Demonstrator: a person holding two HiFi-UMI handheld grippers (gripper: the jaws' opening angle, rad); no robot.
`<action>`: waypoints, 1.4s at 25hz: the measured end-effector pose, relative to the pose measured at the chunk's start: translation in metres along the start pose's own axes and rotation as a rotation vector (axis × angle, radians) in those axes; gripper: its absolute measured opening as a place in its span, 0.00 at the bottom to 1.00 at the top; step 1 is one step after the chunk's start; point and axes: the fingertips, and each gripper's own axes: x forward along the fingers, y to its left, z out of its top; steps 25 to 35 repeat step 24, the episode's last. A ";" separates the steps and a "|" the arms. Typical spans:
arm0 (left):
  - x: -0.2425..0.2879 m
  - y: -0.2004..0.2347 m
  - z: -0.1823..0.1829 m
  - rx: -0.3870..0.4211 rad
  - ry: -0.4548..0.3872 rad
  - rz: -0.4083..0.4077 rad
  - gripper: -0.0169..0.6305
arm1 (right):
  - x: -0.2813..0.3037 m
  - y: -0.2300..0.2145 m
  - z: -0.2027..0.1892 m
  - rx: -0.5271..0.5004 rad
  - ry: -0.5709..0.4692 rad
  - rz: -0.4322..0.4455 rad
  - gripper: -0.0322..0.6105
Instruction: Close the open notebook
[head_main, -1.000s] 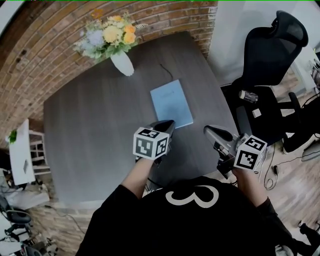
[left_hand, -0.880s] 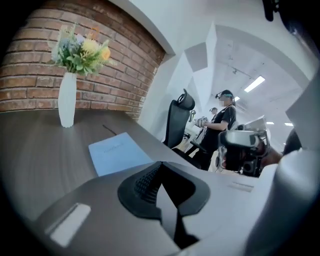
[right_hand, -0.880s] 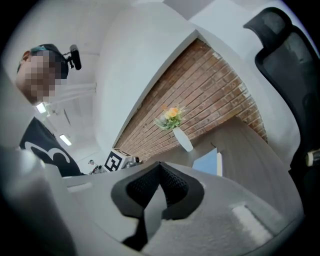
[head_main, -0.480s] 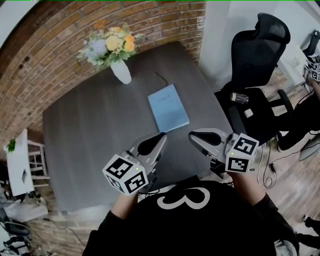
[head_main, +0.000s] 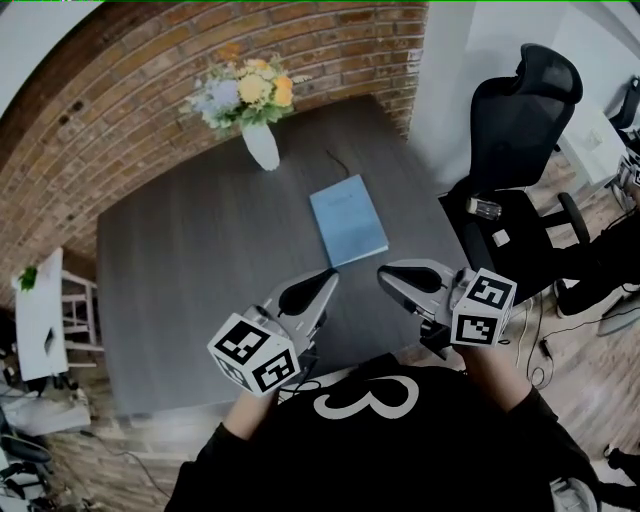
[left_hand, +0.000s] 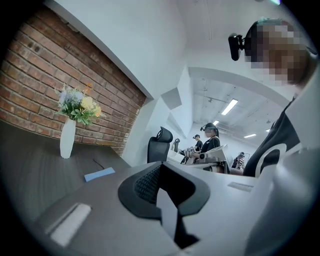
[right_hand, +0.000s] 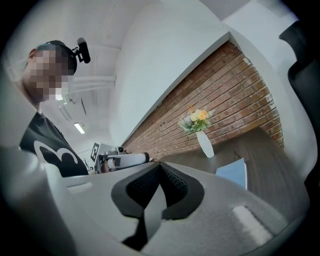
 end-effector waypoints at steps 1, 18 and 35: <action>-0.001 0.000 0.000 0.002 -0.001 0.003 0.05 | 0.000 0.001 0.000 0.001 0.000 0.001 0.05; -0.005 -0.006 -0.019 -0.003 0.000 0.005 0.05 | -0.002 0.010 -0.015 0.019 0.014 -0.012 0.05; -0.004 -0.011 -0.023 -0.003 0.007 0.009 0.05 | -0.005 0.012 -0.016 0.023 0.006 -0.010 0.05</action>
